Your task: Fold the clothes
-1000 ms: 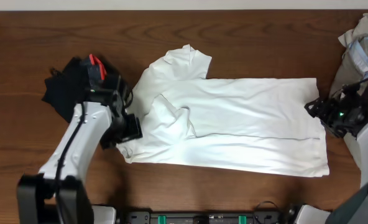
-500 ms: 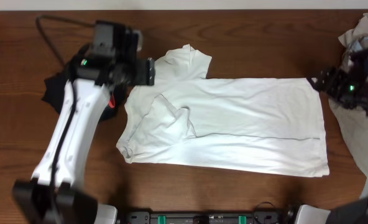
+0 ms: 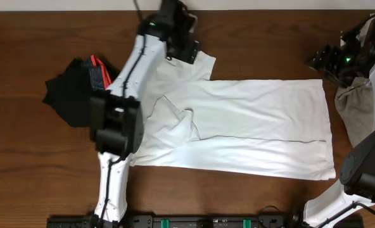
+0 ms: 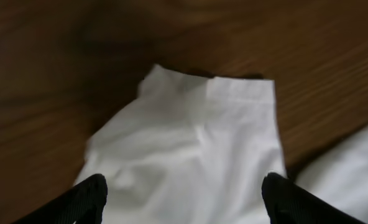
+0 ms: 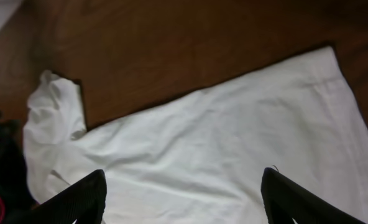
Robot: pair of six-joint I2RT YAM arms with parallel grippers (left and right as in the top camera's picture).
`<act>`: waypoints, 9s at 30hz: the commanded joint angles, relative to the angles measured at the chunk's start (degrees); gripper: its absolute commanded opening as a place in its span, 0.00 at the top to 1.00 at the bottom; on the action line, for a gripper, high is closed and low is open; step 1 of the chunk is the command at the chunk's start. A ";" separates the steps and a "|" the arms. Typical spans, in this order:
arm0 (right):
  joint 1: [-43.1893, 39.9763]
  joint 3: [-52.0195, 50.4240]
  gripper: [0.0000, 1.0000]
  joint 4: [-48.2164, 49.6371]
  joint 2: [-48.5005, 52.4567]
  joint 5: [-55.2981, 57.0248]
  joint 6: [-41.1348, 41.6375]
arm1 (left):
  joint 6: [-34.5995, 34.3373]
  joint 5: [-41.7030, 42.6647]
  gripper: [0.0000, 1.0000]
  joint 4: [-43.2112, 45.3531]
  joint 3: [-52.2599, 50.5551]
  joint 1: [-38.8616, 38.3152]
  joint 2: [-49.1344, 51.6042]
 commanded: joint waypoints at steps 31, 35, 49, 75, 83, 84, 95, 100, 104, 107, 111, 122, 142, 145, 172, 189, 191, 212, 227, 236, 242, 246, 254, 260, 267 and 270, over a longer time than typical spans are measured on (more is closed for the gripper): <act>1.01 1.73 0.24 -5.09 -0.33 7.96 -2.97 | 6.25 -14.36 0.63 6.25 0.61 -3.32 8.22; 1.03 1.73 0.25 -5.51 -0.33 7.96 -2.97 | 6.10 -12.13 0.56 5.09 0.33 -3.45 8.33; 1.01 1.73 0.26 -6.14 -0.33 7.96 -2.97 | 5.11 -12.31 0.94 3.69 0.26 -3.50 9.64; 1.01 1.73 0.24 -6.34 -0.33 7.98 -2.99 | -11.41 -17.68 0.94 -27.32 1.01 -3.50 -8.63; 1.01 1.73 0.23 -6.32 -0.33 8.00 -2.99 | -17.46 -10.99 0.94 -42.84 1.01 -3.50 -8.70; 1.01 1.73 0.23 -6.32 -0.33 8.00 -2.99 | -17.94 -10.99 0.94 -44.78 1.01 -3.50 -8.72; 1.01 1.73 0.21 -6.51 -0.33 9.25 -2.97 | -19.06 -10.67 0.94 -55.78 0.94 -6.75 -8.76; 1.01 1.73 0.21 -6.86 -0.33 9.29 -2.99 | -20.22 -8.41 0.93 -55.78 0.48 -10.45 -8.76; 1.01 1.73 0.20 -6.99 -0.33 9.29 -2.99 | -20.79 -8.66 0.94 -55.78 0.09 -12.66 -8.76; 1.01 1.73 0.19 -6.99 -0.33 9.29 -2.99 | -21.49 -8.61 0.94 -55.80 -0.61 -13.16 -8.76; 1.01 1.73 0.19 -7.10 -0.33 9.29 -2.99 | -21.92 -8.61 0.94 -55.78 -3.23 -13.14 -9.31; 0.96 1.73 0.18 -7.02 -0.33 9.29 -2.99 | -24.92 -8.59 0.94 -54.90 -16.87 -13.38 -14.38; 1.03 1.36 0.14 -5.33 -0.24 9.51 -2.99 | -25.33 -12.26 0.88 -44.22 -24.81 -11.50 -19.17; 1.03 1.36 0.11 -4.31 -0.24 9.46 -3.04 | -25.29 -12.76 0.67 -39.26 -24.81 -6.91 -20.83; 0.96 0.96 0.24 20.26 20.76 15.63 -6.34 | -10.14 -2.01 0.46 -28.79 -24.81 7.93 -37.24; 0.63 1.11 0.99 10.67 20.02 16.74 -6.38 | -10.16 -2.29 0.37 -28.48 -24.81 8.22 -47.93; 0.46 1.11 0.99 9.40 18.10 16.76 -6.38 | -10.16 -2.36 0.35 -28.50 -24.81 8.44 -48.96; 0.48 1.11 0.99 -17.16 1.25 23.06 -7.89 | -10.19 -2.69 0.34 -37.59 -24.81 11.02 -56.17; 0.94 1.09 0.99 -26.45 -2.05 29.99 -7.87 | -11.02 6.91 0.29 -35.85 -31.82 11.32 -54.77; 1.77 1.09 0.99 -24.72 -2.05 27.87 -7.89 | -5.33 6.36 0.29 -11.13 -46.14 1.97 -48.39; 1.77 1.09 0.99 -24.98 -2.05 26.99 -7.89 | -2.64 6.32 0.27 0.98 -46.34 -1.36 -38.49; 1.77 1.09 0.99 -24.96 -2.05 27.02 -7.91 | -2.67 6.32 0.26 5.97 -46.34 -1.36 -31.95; 1.77 1.09 0.99 -24.35 -2.05 27.04 -8.55 | -2.67 6.34 0.26 10.23 -46.34 -1.36 -26.14; 1.77 1.09 0.99 -23.63 -2.05 27.04 -8.55 | -2.69 6.36 0.30 11.89 -46.34 -1.53 -24.41; 1.77 1.09 0.99 -23.45 -2.05 27.04 -8.55 | -2.67 6.36 0.44 12.50 -46.34 -1.99 -20.90; 1.77 1.09 0.99 -23.43 -2.05 27.04 -8.52 | -2.67 6.34 0.64 13.07 -46.10 -1.99 -21.14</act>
